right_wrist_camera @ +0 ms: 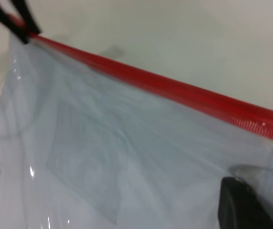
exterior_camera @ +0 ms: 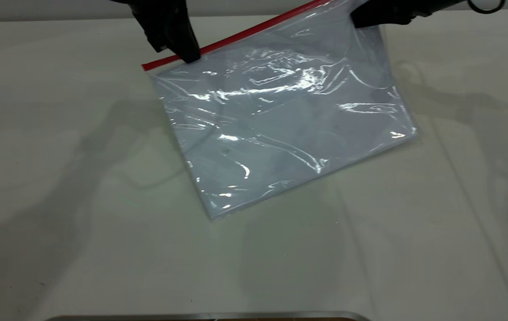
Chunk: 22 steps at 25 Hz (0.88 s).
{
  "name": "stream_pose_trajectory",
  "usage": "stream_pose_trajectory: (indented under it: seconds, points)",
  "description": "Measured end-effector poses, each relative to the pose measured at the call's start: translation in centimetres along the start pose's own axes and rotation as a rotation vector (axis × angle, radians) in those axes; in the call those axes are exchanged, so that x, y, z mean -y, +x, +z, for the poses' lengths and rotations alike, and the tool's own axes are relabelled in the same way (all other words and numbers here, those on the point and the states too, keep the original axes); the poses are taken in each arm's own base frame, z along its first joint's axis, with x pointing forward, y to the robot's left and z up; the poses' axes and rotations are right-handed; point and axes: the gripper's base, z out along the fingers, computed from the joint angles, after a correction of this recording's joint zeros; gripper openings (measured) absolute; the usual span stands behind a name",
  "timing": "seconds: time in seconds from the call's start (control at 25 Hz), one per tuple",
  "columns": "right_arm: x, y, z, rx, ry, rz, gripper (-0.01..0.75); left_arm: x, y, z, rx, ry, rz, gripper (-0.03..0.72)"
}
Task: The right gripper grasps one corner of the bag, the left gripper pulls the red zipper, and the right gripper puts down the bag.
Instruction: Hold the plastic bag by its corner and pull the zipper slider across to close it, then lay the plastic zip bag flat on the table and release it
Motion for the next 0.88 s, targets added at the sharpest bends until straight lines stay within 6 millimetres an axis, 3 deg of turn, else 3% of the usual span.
stream_pose_trajectory:
  seconds: [0.36,0.52,0.68,0.88]
  points:
    - [1.4,0.7,-1.4,0.004,0.042,0.191,0.082,-0.1,0.8,0.0,-0.088,-0.018,-0.082,0.055]
    - [1.4,0.7,-1.4,0.005,0.041,0.205,0.132,-0.1,0.8,0.0,-0.089,-0.016,-0.082,0.066]
    - [1.4,0.8,-1.5,0.008,0.031,0.228,0.295,-0.1,0.9,-0.1,-0.096,-0.009,-0.079,0.12]
    - [1.4,0.9,-1.6,0.0,0.022,0.26,0.553,0.0,1.0,-0.1,-0.103,-0.004,-0.12,0.298]
